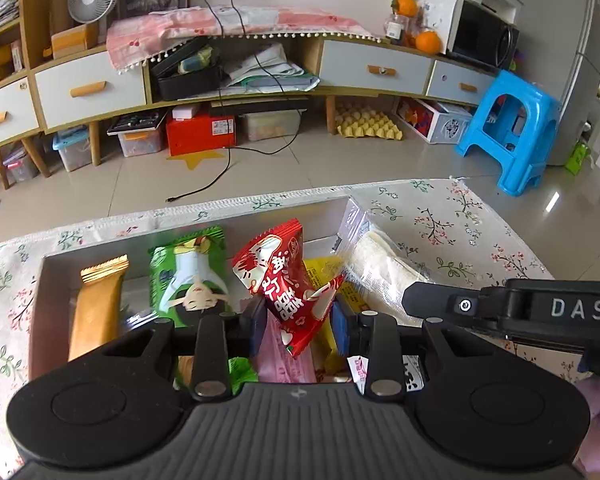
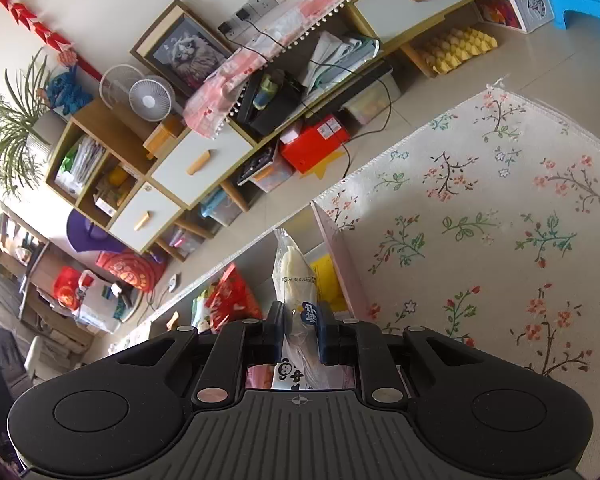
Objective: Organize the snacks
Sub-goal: 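Carry the red candy and bread packet over the pink box with both grippers, then lower both packets into the pink box and open both grippers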
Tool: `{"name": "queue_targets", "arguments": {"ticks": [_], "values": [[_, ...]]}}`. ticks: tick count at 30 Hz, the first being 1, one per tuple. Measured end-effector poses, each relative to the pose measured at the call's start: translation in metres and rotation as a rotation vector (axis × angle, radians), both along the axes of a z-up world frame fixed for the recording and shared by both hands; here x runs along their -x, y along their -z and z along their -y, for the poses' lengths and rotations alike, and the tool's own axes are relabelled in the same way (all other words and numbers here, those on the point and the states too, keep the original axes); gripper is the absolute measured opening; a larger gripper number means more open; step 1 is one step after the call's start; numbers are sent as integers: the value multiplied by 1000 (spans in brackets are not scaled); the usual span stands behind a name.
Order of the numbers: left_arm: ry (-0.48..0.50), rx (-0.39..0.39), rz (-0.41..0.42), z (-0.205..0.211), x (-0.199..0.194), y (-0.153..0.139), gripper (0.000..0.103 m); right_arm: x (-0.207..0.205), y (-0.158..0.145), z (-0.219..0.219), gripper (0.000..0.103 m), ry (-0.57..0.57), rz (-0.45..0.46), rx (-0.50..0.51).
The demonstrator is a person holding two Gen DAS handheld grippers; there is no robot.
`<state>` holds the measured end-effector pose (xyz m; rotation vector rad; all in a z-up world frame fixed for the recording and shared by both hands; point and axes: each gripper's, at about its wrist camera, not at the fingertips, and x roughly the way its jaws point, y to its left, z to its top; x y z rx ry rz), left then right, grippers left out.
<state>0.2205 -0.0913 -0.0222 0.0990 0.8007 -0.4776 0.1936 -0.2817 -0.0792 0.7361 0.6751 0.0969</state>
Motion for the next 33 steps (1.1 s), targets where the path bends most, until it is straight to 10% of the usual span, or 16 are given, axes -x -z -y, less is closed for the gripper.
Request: {"name": "queue_targets", "arguments": {"ticks": [15,33], "values": [[-29,6,60,-5,14,-8,46,5,-6,18,29,43,15,-69],[-193,-62,-2,-45,66,-28,90,43,-43,-12,82,-100,20,148]]}}
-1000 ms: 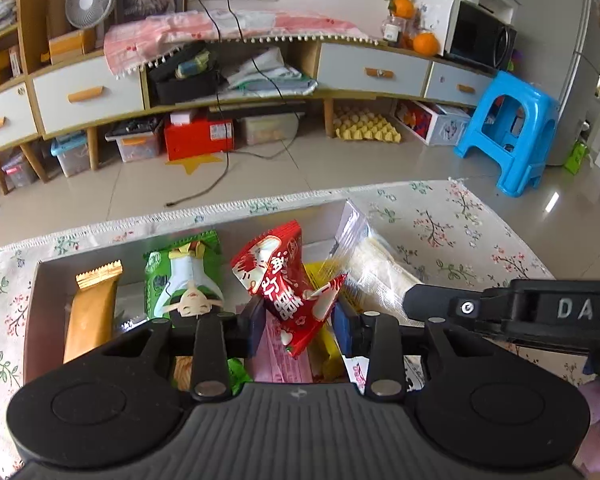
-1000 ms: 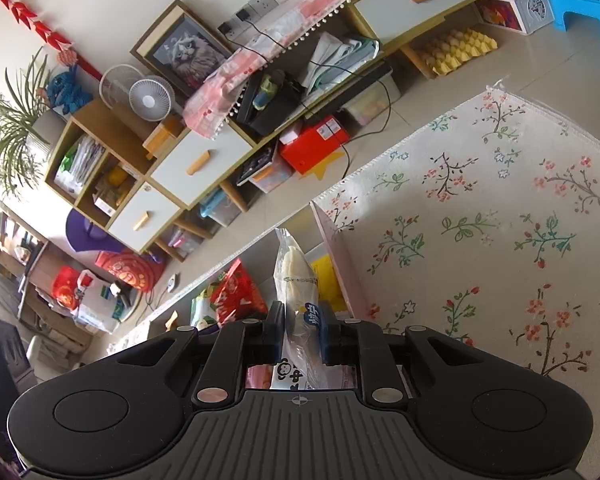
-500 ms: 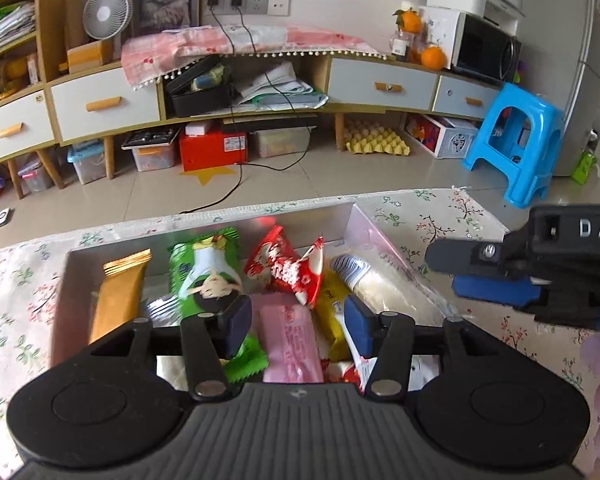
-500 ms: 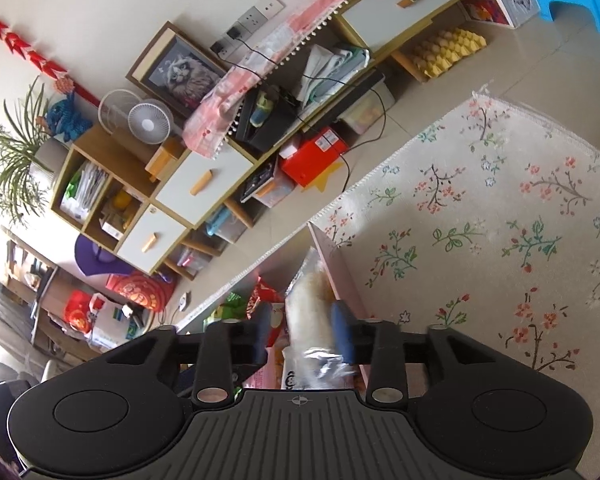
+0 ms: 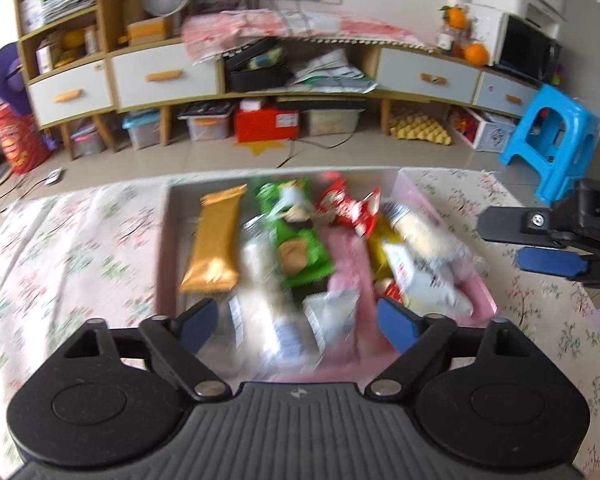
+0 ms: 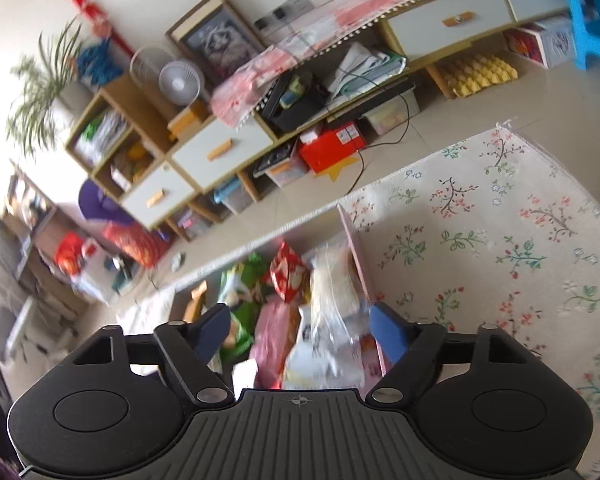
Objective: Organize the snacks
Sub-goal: 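Lower both packets into the pink box and open both grippers, then move both open grippers back to the wafer and orange cracker packet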
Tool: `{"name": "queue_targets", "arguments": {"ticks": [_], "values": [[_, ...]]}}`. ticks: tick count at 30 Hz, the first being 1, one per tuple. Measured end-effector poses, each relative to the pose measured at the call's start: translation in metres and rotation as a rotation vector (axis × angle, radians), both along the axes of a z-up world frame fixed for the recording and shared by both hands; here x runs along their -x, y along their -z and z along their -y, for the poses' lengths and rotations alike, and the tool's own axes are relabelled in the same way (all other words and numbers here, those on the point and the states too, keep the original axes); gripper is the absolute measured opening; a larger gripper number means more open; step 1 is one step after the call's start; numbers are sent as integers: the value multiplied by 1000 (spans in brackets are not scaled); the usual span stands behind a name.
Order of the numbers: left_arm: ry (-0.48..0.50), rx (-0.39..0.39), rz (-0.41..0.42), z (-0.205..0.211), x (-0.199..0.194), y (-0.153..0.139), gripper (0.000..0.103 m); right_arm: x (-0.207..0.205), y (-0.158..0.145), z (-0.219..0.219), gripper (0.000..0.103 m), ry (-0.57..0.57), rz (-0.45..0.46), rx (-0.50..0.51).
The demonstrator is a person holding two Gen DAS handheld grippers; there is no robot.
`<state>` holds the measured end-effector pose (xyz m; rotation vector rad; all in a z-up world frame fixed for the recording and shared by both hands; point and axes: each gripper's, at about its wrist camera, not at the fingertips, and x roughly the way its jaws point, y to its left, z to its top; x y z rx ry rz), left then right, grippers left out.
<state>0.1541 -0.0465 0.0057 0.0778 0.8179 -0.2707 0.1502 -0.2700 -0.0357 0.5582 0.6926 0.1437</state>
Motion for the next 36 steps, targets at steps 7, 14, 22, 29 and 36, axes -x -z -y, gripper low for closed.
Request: {"name": "queue_targets", "arguments": {"ticks": [7,14,22,29,36], "values": [[-89,-50,-16,-17,30,0,102,36,0,-31,92,-95,-21,205],[-103,-31,-63,-27,44,13,102,79,13,-58,98,-254,34,439],[-68,4,-74,-41,45,25,102,105,60,-74,98,-391,-20,580],[-24,25,-131,-32,52,42,102,113,75,-77,98,-475,-4,570],[6,-9,-139,-16,51,51,98,112,81,-83,103,-480,43,545]]}}
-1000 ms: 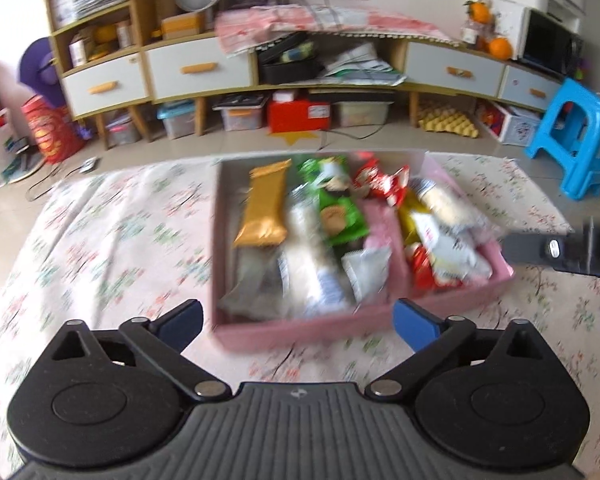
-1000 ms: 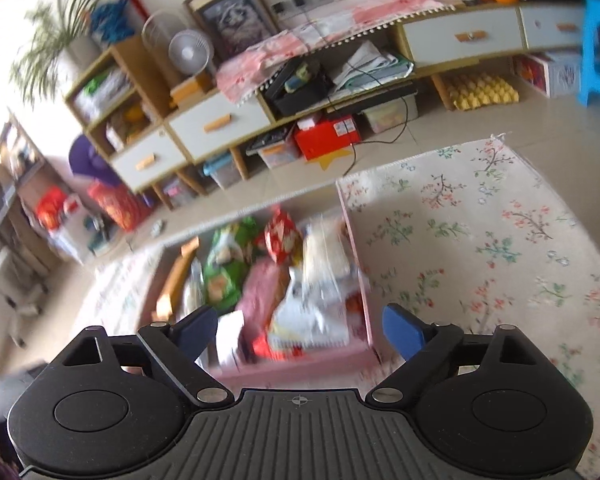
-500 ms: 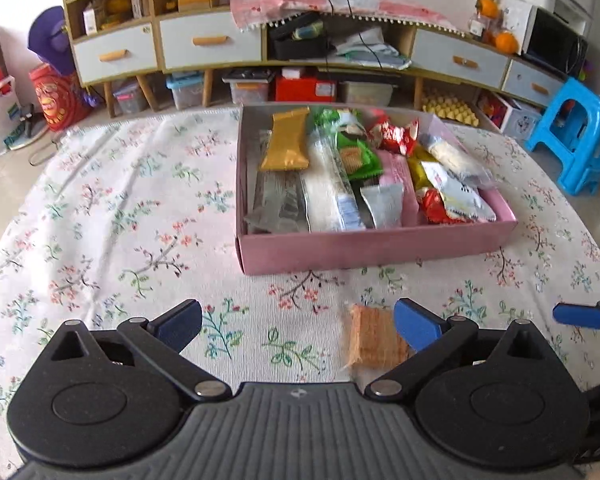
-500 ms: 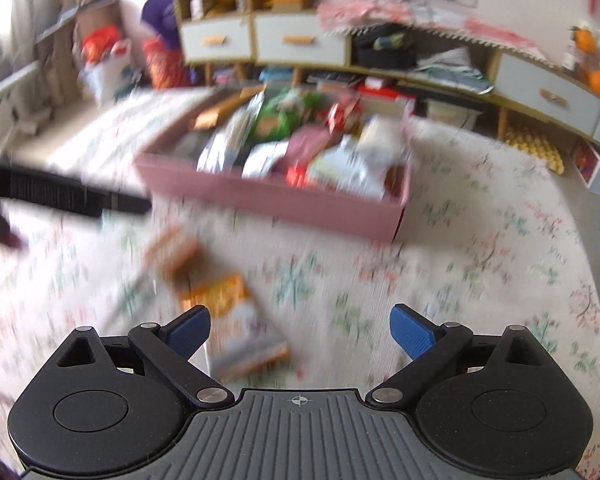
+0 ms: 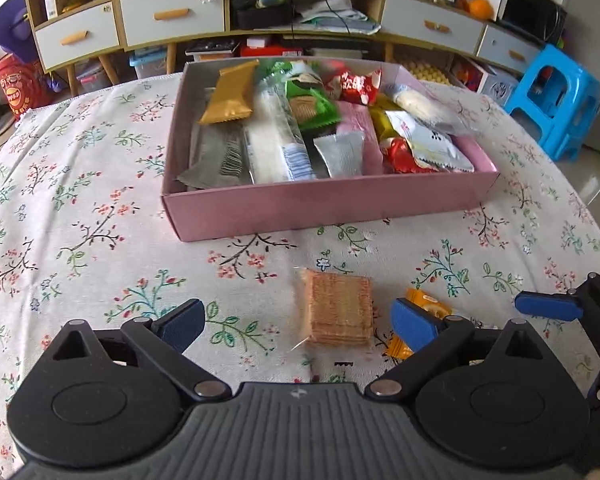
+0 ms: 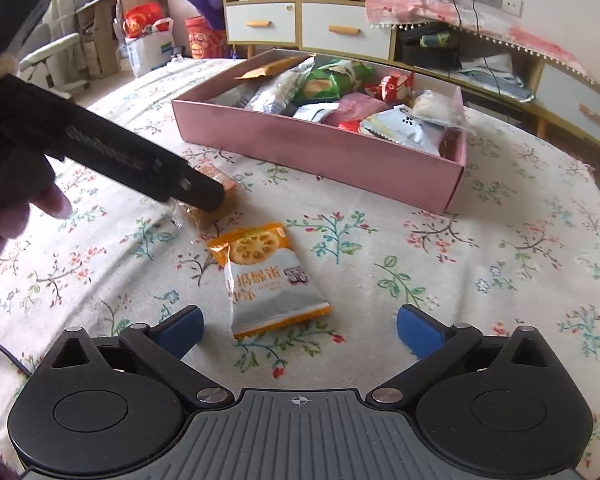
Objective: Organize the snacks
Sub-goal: 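Move both open grippers back to the wafer and orange cracker packet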
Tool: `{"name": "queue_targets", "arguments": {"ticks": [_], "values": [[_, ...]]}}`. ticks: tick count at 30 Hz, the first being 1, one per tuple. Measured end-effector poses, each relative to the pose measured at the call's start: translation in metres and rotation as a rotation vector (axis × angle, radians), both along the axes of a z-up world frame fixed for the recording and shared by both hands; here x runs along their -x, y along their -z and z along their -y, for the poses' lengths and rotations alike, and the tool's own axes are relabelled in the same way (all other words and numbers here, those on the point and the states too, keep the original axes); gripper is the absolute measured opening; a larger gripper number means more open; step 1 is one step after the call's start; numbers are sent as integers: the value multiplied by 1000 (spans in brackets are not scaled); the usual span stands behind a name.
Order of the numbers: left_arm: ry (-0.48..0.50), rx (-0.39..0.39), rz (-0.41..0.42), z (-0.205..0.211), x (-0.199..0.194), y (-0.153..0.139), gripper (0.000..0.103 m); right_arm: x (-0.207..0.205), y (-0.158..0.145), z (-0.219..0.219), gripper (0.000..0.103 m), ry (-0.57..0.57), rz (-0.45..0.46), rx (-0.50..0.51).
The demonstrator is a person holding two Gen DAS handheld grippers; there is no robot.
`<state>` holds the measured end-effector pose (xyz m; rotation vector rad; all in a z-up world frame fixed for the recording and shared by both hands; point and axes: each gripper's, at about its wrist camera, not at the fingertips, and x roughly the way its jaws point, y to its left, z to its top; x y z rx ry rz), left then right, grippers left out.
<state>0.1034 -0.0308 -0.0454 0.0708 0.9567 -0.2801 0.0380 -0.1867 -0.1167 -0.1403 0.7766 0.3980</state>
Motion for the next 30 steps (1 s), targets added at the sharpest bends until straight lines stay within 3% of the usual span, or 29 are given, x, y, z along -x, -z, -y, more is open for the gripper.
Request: {"name": "queue_targets", "arguments": {"ticks": [14,25,30], "values": [[19,-18,-5,-2,-3,4,85,-6,2,-6,103,-7,41,-16],[57,-53,7,13,1,0,60,-13,0,-10,103,-23,17,-6],[106,-63,19,15,1,-2,40,-18,-2,-12,103,-18,-12,8]]}}
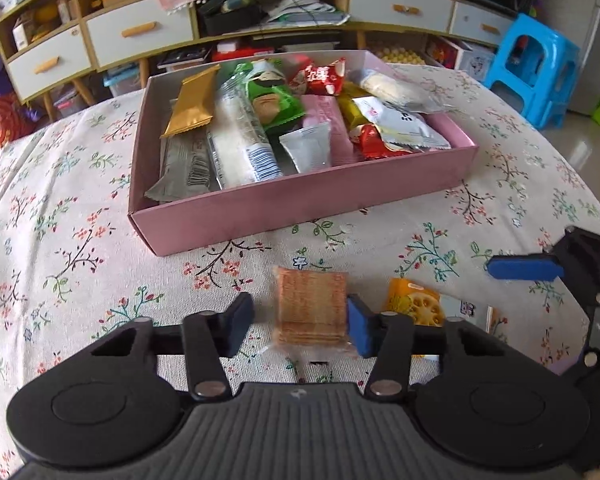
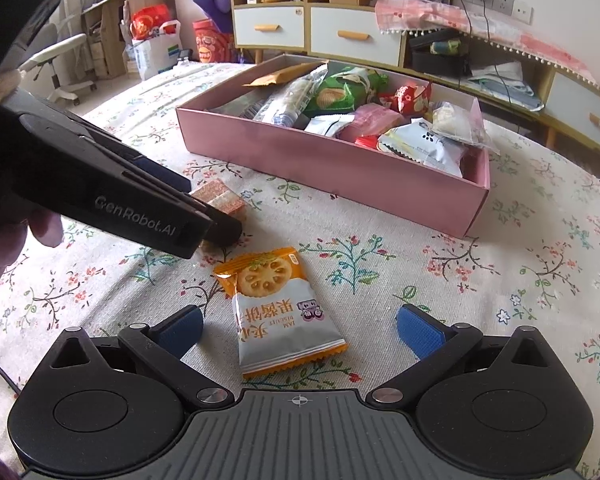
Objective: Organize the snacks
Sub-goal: 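Move both open grippers back to the wafer and orange cracker packet, then grasp the brown wafer with the left gripper while the right grasps the orange cracker packet, then lift the wafer and cracker packet and carry both over the pink box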
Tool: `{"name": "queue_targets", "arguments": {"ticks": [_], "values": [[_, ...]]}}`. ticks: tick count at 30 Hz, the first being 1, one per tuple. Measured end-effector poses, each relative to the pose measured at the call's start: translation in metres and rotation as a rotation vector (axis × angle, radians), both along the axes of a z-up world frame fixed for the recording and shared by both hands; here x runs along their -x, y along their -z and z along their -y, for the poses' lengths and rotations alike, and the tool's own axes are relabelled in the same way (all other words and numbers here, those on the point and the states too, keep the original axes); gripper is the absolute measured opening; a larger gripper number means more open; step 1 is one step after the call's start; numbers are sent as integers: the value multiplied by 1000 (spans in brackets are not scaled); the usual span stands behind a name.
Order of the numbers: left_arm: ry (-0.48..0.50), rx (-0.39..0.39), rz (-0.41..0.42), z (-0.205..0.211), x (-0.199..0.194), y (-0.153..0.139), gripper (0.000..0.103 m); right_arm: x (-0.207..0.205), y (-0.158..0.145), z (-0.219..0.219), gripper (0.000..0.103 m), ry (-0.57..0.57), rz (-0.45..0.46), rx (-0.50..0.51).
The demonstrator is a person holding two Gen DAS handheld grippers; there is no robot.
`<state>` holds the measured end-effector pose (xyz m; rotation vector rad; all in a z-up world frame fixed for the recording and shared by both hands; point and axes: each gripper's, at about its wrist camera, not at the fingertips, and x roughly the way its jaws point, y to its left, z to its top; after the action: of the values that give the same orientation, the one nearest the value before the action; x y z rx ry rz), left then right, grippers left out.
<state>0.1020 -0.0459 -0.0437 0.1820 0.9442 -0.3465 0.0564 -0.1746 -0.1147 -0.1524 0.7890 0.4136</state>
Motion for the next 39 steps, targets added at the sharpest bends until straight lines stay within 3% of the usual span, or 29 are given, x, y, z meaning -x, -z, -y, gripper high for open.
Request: {"name": "queue_targets", "arguments": {"ticks": [2,15,21,24,26,28,32,39], "values": [[8,-4,2,-1,0,-1,35,-2,-1,-1,103,-1,-10,7],[-79,25,-31,-26,-5,-8,33,-7,-6,-8,101,-15,-50,53],[-126,33,-46,-37,-5,-11,33,-8,-12,-12,86,-29,-68,37],[-135,42,-45,-41,-4,-14,33,-10,-16,-16,70,-32,-73,30],[-138,42,-40,-43,-3,-15,33,-10,-18,-19,51,-36,-73,30],[-141,42,-38,-44,-3,-16,33,-10,-21,-23,40,-36,-76,33],[-146,46,-36,-48,-4,-18,33,-10,-25,-29,38,-24,-61,54],[-166,82,-28,-56,-6,-26,33,-16,-48,-24,38,26,-43,-8]]}}
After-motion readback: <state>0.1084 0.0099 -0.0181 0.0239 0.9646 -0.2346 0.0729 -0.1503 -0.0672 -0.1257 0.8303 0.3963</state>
